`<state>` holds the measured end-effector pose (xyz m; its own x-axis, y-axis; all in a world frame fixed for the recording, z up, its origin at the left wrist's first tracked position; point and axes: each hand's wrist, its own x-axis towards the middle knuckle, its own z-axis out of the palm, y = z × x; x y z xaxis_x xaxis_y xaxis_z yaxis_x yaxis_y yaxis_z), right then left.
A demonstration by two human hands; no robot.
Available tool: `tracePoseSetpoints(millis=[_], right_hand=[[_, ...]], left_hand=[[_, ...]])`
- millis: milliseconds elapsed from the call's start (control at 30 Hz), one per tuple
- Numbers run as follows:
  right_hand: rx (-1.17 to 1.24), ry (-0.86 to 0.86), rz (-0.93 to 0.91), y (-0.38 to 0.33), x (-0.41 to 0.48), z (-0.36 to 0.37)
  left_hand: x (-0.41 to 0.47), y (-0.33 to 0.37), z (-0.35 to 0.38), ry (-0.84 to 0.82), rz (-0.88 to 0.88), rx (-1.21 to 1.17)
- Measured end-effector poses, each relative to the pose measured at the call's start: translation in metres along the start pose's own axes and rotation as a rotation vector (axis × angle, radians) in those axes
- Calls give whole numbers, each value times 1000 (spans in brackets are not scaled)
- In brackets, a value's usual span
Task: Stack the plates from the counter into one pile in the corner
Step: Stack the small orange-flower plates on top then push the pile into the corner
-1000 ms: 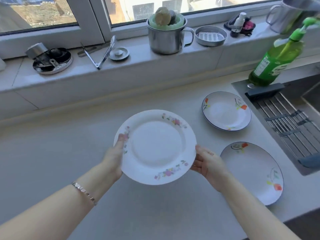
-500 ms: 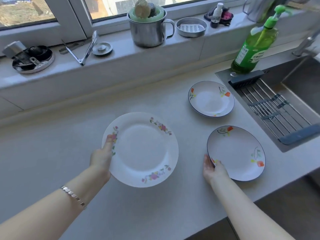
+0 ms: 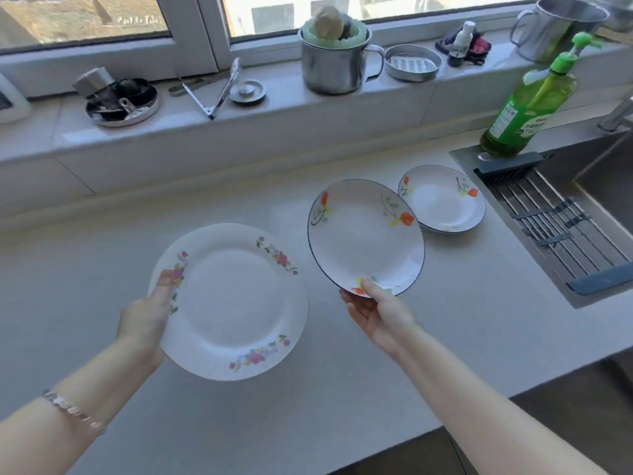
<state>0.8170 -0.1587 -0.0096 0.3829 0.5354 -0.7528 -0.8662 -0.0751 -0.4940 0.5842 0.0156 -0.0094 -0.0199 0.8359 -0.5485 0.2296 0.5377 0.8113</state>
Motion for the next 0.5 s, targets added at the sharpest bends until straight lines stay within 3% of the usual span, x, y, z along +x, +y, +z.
tracePoseSetpoints(millis=[200, 500], right_hand=[[-341, -210, 0, 54, -21, 97], [-531, -379, 78, 210, -67, 238]], left_hand=[[-5, 11, -129, 181, 29, -63], [-22, -10, -368, 445, 38, -288]])
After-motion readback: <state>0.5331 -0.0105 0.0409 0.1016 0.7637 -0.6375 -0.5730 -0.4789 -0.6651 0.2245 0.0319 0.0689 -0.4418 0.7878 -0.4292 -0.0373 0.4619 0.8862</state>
